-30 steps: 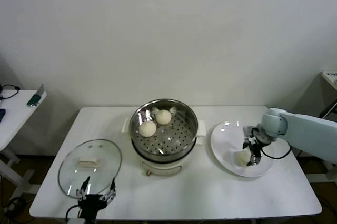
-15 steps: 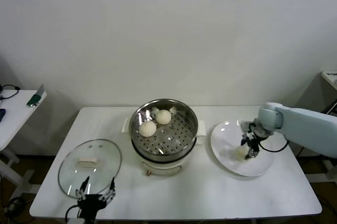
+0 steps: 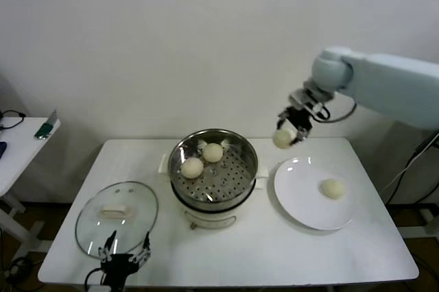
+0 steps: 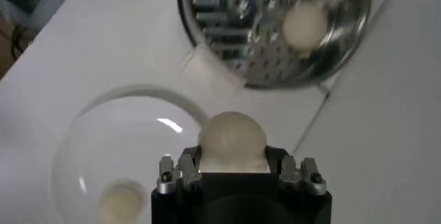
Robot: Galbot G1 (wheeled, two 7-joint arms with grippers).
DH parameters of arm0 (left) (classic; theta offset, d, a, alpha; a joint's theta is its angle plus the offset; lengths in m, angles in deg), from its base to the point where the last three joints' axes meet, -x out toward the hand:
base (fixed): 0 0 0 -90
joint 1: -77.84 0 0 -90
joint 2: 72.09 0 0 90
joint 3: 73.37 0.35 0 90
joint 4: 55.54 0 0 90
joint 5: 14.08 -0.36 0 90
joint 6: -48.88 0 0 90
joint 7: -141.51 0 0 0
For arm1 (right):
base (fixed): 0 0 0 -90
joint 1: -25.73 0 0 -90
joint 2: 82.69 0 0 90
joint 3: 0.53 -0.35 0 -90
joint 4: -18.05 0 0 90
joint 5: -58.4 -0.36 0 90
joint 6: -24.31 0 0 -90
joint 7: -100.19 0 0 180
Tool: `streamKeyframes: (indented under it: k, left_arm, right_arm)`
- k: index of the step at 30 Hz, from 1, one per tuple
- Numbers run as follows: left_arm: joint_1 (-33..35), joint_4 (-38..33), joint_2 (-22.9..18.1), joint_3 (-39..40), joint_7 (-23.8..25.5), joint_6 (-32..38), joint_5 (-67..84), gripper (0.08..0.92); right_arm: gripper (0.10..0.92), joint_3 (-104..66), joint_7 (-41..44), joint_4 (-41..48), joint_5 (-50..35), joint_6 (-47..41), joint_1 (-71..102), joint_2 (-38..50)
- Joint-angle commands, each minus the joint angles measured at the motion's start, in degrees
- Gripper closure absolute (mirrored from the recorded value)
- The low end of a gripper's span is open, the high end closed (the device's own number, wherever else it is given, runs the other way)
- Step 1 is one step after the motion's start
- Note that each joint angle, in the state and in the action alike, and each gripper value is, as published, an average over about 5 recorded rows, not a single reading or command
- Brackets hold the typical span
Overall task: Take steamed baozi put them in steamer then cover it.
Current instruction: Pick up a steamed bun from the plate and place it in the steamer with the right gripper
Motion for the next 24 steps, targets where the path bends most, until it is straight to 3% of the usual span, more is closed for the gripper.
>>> streamKeyframes:
  k: [1,10,24]
  left_arm:
    - [0.4,-0.3,-0.1,-0.1,-0.1,0.1,0.0,0.177]
    - [0.8,-0.6,-0.4,-0.1,-0.1,0.2,-0.2,0.177]
    - [1.0,-0.5,-0.6,-0.3,-0.3,0.4,-0.2,0.177]
  right_arm:
    - [0.389,-1.7,0.9,-12.2,2.0,11.5,-7.7,-15.8]
    - [0.389,1.8,-6.1,-12.8,10.4,11.8,2.8,-20.4]
    - [0.389,2.2,-13.2,-5.3,18.3,9.4,15.2,-19.5]
